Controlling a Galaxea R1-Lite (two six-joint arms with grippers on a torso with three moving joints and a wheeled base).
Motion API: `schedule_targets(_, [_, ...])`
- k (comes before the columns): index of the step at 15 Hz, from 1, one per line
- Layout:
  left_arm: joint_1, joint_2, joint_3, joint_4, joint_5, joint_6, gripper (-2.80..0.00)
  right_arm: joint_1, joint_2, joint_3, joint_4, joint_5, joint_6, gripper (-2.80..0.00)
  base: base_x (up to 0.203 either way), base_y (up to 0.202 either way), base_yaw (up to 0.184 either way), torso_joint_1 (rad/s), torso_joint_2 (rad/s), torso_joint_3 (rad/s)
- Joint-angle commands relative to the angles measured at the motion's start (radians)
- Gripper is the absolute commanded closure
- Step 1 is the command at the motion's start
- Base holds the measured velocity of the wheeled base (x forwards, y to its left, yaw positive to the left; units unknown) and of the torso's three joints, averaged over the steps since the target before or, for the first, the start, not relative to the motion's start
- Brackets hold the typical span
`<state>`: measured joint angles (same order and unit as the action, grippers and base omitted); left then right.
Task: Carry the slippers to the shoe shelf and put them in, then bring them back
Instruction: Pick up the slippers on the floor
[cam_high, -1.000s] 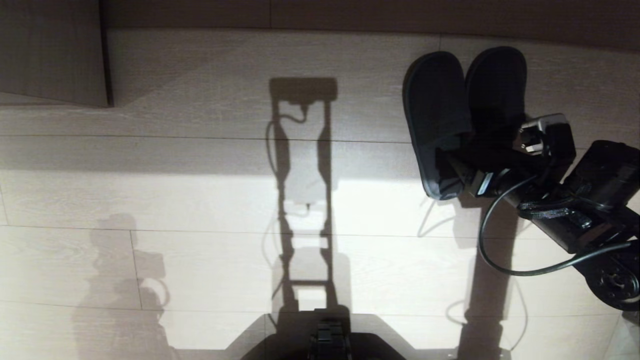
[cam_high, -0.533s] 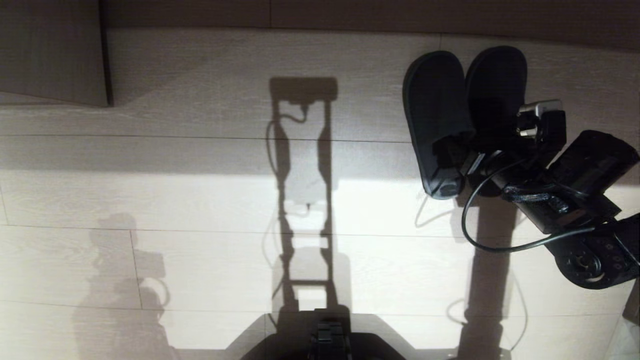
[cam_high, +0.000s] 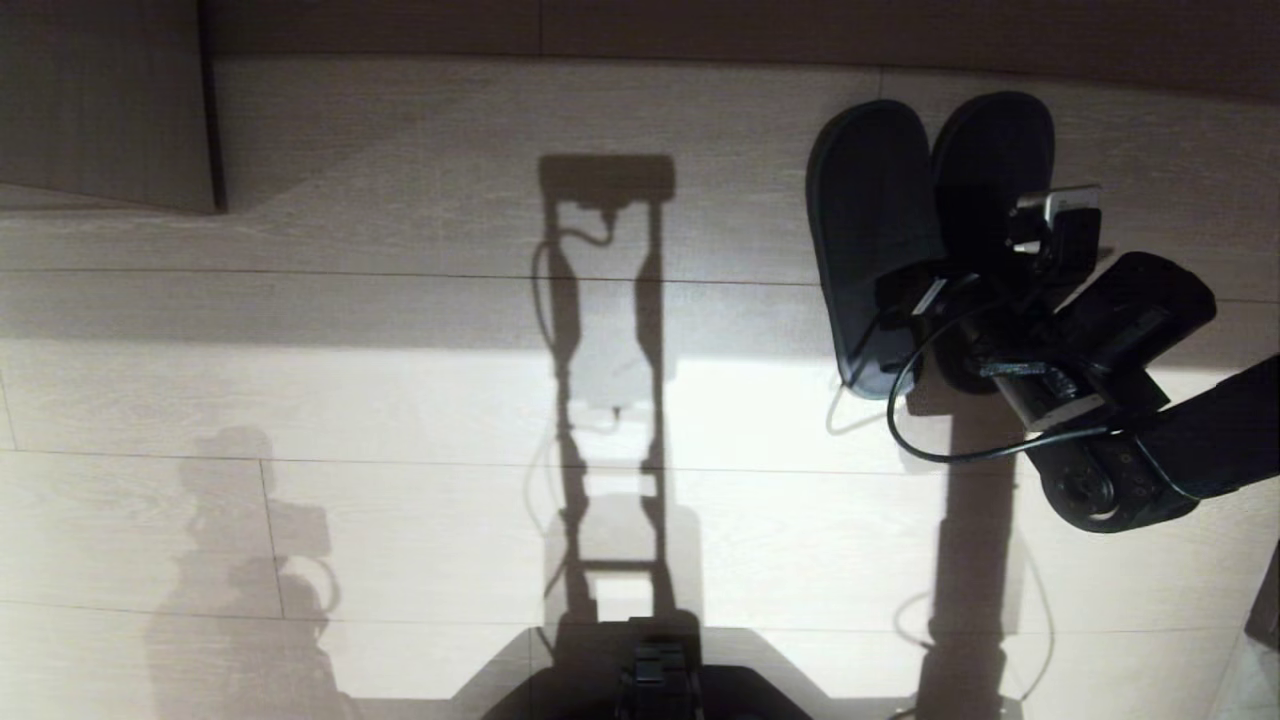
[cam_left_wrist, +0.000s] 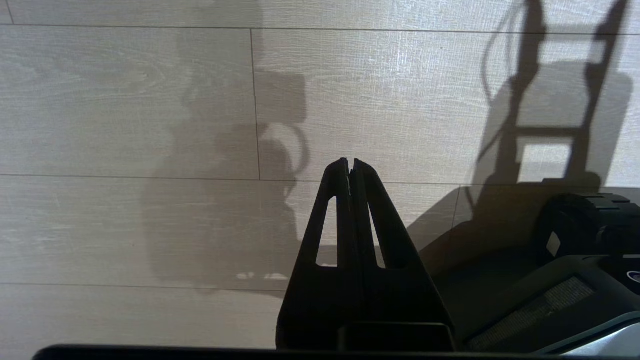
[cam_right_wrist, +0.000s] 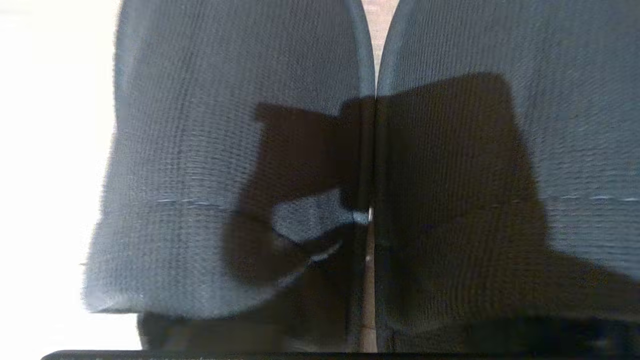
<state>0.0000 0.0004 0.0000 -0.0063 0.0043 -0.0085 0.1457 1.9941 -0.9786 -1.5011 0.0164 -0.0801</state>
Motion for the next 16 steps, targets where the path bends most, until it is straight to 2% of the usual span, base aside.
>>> schedule_targets(1, [0.002,-0.002,0.000,0.000,0.000,-0.001,0.00,0.000,0.039,-0.030,-0.018,0.002,-0.007,0.00,0.000,0.000,0.000,0.000,0.00,0.000])
schedule_targets(9, [0.000,-0.002,0.000,0.000,0.002,-0.002,0.00,0.000,0.016,-0.047,-0.016,-0.001,-0.007,0.00,0.000,0.000,0.000,0.000,0.00,0.000])
schedule_targets(13, [0.001,-0.002,0.000,0.000,0.002,-0.002,0.00,0.000,-0.218,0.019,0.083,-0.001,-0.009,0.00,0.000,0.000,0.000,0.000,0.00,0.000])
schedule_targets(16, [0.002,0.000,0.000,0.000,0.002,-0.002,0.00,0.000,-0.444,0.162,0.210,-0.004,-0.004,0.00,0.000,0.000,0.000,0.000,0.00,0.000])
